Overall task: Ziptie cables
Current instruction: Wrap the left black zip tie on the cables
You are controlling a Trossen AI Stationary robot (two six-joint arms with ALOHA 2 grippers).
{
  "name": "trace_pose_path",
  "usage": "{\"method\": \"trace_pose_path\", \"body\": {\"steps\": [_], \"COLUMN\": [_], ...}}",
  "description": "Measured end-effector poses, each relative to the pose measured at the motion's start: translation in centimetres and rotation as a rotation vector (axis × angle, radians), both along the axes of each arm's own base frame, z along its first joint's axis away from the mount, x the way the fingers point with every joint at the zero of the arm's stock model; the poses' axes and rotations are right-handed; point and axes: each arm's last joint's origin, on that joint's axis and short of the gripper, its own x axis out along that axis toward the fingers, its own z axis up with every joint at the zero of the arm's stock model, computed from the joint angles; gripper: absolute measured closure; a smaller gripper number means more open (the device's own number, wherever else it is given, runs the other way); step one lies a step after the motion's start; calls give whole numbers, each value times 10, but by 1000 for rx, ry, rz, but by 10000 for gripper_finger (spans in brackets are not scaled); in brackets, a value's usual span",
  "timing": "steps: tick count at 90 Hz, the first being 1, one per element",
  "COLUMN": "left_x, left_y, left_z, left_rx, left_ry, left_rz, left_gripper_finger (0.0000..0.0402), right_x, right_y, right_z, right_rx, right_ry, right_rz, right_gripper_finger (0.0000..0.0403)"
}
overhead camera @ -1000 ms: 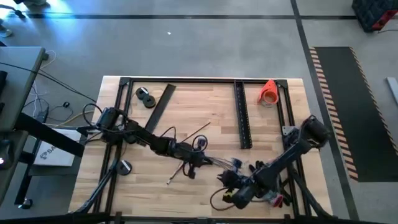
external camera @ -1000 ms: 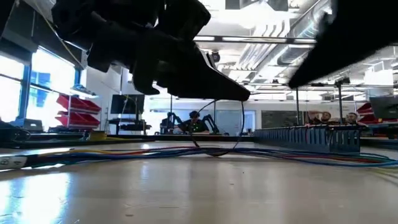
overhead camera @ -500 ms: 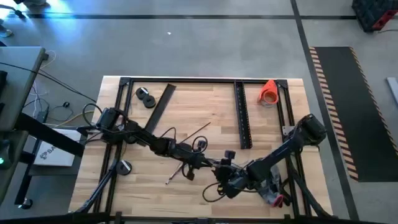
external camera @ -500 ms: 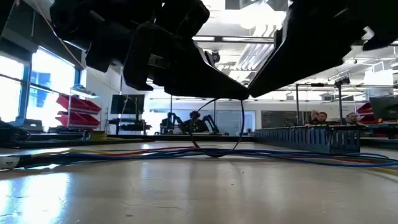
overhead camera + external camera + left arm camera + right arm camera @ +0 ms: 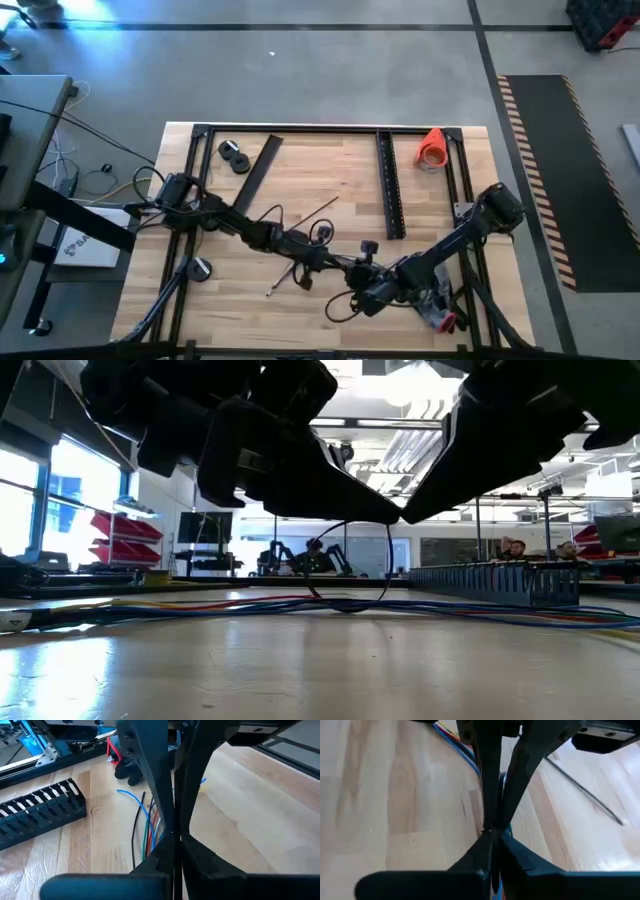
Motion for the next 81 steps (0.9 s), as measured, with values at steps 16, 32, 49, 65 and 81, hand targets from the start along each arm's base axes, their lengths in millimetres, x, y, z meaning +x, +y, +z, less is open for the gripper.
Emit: {"method": "trace_pose_path", "body": {"steps": [16,32,49,65,81], "left_x": [0,0,0,-1,-2], "left_y": [1,2,2,3,3], "left_z": [0,2,1,-2,-3], "left_rx": [8,6,5,19,26], "left_ry": [6,10,19,42,63], "left_rz": [12,5,-6,-5,-5], "left_gripper_finger": [400,400,400,400,400], "right_x": [-9,-25,-45,-63,-79], "right_y": [4,26,51,70,89], "right_z": [-3,-3,-3,-4,-12], "right_rx": [79,187,363,481,602], "right_ry": [22,12,24,46,92], "right_rz": [-82,-120,-169,-204,-245], "right_gripper_finger": [402,402,403,403,403]}}
